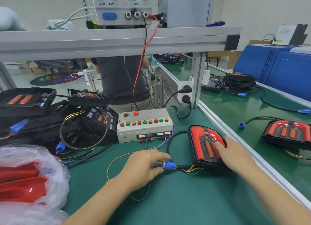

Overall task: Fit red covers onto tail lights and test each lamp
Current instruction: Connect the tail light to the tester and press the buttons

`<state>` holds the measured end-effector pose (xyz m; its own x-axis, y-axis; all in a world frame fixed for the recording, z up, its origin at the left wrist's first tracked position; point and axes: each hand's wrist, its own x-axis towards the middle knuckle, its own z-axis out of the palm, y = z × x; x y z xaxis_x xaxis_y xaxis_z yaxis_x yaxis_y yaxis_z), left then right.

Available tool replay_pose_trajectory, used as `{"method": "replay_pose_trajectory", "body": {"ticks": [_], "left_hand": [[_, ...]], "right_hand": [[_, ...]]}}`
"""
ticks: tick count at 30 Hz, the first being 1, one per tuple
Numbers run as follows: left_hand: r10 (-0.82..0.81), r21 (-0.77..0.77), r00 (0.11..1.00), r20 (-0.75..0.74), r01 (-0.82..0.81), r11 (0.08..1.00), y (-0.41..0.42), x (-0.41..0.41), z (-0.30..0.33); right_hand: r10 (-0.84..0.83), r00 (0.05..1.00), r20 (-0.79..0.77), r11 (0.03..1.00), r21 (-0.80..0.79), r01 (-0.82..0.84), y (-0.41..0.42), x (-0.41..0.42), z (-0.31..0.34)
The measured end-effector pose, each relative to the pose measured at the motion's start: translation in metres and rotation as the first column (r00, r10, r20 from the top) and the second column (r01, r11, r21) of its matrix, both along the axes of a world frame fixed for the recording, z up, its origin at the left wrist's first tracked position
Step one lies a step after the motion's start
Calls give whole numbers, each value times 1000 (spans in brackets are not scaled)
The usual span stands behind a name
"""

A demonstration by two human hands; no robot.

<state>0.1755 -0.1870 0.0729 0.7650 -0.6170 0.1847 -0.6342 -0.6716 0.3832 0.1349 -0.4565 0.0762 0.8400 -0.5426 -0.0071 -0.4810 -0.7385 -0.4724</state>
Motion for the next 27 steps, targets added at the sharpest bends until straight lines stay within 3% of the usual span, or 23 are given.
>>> {"method": "replay_pose_trajectory", "body": {"ticks": [2,3,5,6,8,10,13,15,21,27], "left_hand": [[-42,-68,997,70,47,997,3,-2,-3],[-57,-89,993,101,66,994,4,-2,-4],[-85,-114,986,142,102,988,4,-3,-5],[-88,-127,985,147,107,986,3,-3,-4],[-73,-171,989,129,95,981,1,-4,-1],[-50,-217,994,94,70,974,1,-5,2],[-11,-298,999,44,24,954,1,-8,3],[-1,-342,1000,-9,-2,940,1,-9,5],[56,-472,985,-162,-128,873,-5,-5,15],[47,-447,994,-94,-84,891,-7,-5,21]], "right_hand": [[16,1000,24,945,-328,-7,10,-2,7],[74,989,125,926,-376,-22,20,-4,12],[343,887,309,873,-454,-180,45,-10,23],[486,811,325,801,-537,-265,60,-13,25],[670,728,142,621,-644,-446,87,-17,23],[677,729,-102,537,-609,-584,106,-16,25],[635,752,-178,553,-575,-603,113,-9,19],[629,773,-83,557,-646,-523,114,-10,18],[602,789,123,668,-619,-413,119,-13,15],[555,809,195,734,-572,-366,121,-14,10]]}}
